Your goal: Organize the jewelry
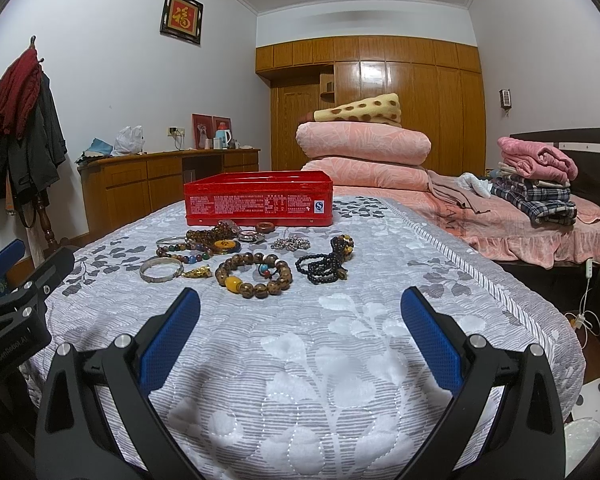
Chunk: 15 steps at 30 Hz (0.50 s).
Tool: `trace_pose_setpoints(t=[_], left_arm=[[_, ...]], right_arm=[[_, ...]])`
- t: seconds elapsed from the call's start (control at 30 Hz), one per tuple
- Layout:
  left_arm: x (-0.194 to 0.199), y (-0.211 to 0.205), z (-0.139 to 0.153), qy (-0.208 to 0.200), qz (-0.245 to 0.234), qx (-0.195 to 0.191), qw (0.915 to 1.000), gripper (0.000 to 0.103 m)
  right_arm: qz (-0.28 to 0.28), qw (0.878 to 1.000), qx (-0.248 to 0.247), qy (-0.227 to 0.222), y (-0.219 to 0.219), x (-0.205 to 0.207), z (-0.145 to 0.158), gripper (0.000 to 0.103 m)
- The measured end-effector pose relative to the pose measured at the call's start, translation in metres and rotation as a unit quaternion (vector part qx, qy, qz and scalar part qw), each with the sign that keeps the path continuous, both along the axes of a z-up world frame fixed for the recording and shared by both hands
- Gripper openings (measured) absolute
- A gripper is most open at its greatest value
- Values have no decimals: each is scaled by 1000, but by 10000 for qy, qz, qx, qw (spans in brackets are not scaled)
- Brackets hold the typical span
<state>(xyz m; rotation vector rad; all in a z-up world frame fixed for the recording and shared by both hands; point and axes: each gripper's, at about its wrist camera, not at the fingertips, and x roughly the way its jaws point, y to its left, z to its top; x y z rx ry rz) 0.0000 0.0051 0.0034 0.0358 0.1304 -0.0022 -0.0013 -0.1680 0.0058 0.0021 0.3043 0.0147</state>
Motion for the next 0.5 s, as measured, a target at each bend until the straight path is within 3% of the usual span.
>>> trace_pose_setpoints(t=[0.5], left_arm=[[4,3,1,51,-7,-3,10000,97]], right_arm=[[10,10000,26,89,0,6,-4,97]])
